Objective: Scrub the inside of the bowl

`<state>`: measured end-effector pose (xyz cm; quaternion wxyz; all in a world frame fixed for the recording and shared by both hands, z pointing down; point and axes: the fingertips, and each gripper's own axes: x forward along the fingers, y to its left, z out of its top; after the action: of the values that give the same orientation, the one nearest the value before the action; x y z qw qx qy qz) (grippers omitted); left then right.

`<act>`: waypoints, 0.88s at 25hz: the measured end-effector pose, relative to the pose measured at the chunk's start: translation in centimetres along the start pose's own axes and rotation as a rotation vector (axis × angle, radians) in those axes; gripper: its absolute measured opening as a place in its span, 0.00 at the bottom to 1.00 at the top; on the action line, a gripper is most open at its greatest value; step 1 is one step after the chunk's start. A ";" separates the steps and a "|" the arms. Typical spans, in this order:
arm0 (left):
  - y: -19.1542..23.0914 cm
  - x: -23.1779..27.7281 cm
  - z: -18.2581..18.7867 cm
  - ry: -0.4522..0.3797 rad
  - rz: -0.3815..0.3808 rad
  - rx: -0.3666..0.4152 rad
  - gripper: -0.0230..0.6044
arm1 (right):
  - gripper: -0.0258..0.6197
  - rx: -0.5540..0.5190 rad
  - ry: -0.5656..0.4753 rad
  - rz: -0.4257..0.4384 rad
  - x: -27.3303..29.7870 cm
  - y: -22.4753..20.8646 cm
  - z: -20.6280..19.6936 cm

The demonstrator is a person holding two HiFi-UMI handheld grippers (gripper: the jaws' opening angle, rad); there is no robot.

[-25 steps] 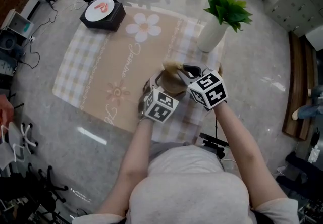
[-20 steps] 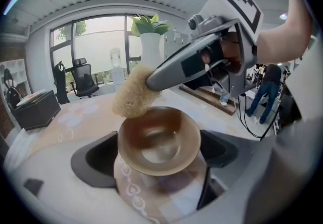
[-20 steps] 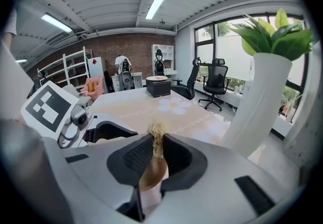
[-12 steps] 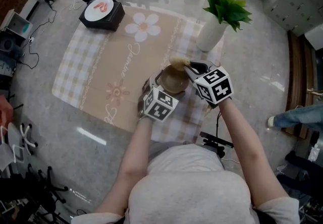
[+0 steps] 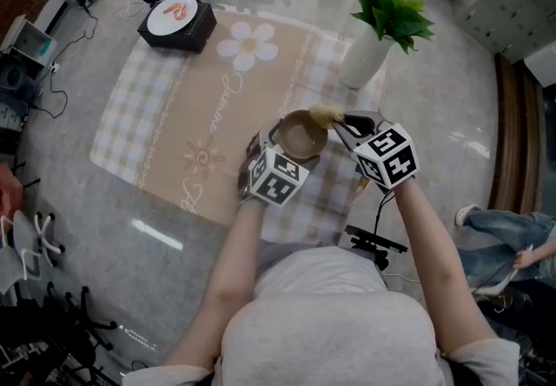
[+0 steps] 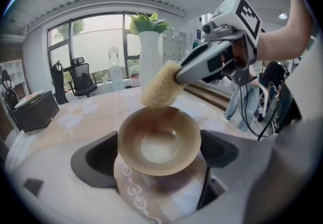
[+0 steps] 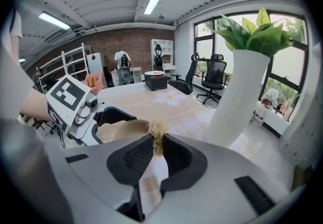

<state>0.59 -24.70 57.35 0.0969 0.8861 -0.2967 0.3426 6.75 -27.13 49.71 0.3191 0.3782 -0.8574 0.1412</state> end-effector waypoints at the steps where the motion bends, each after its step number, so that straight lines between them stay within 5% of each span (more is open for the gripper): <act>1: 0.0 0.0 0.0 0.000 -0.001 0.000 0.86 | 0.13 -0.015 0.006 0.003 -0.3 0.1 -0.2; 22: 0.0 0.0 0.1 -0.006 -0.008 0.008 0.86 | 0.13 -0.085 0.074 0.278 -0.7 6.0 -1.4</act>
<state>0.64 -24.68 57.31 0.0940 0.8887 -0.2919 0.3409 3.32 -22.03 50.31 0.3435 0.2368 -0.8944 0.1614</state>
